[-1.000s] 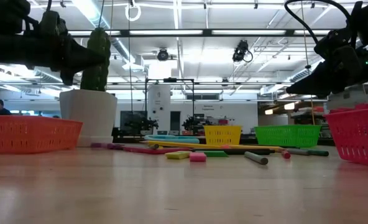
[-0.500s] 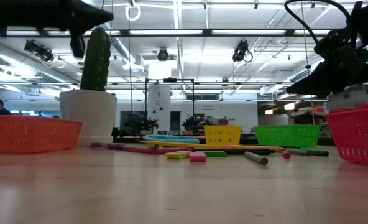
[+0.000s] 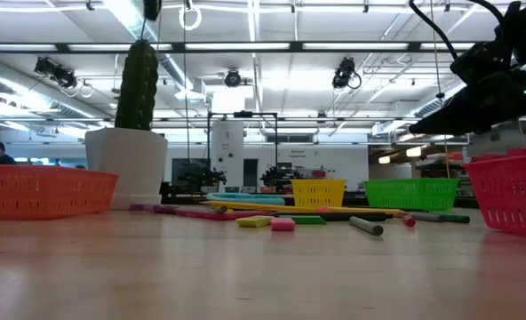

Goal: Sort crayons/erasers/pens/pencils in bins
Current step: Put the top right black pen into the green bin

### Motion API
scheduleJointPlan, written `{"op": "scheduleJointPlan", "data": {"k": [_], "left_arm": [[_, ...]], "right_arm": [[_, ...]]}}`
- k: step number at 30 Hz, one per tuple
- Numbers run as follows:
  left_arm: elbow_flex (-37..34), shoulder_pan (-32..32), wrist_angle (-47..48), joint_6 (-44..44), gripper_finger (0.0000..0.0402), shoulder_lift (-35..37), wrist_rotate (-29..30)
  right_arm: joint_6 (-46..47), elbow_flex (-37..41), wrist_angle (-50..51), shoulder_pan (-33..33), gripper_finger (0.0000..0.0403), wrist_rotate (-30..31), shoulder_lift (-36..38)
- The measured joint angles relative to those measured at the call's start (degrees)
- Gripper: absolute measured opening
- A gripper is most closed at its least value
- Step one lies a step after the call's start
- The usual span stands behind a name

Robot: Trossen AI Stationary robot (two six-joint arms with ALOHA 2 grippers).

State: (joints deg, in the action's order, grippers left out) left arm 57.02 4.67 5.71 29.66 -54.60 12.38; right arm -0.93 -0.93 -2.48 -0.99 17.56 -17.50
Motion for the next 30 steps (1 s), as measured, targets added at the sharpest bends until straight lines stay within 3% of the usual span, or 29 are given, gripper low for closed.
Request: {"op": "scheduleJointPlan", "data": {"k": [6,13,19,24,30], "left_arm": [[9.3,0.0,-0.3,4.5,0.0032,-4.4,0.0],[16.2,0.0,-1.8,11.6,0.0038,-6.3,0.0],[17.3,0.0,-7.2,13.5,0.0032,-6.1,0.0],[17.3,0.0,-10.7,12.9,0.0031,-6.0,0.0],[17.3,0.0,-11.7,11.5,0.0039,-6.0,0.0]], "right_arm": [[0.9,0.0,-0.1,0.0,0.0014,0.3,0.0],[15.1,0.0,-7.1,0.0,0.0014,0.3,0.0],[26.8,0.0,-12.7,-0.1,0.0014,0.1,0.0],[27.2,-0.7,-20.9,-0.1,0.0014,-0.8,0.0],[24.8,-9.2,-18.7,-0.1,0.0014,-1.2,-2.6]]}}
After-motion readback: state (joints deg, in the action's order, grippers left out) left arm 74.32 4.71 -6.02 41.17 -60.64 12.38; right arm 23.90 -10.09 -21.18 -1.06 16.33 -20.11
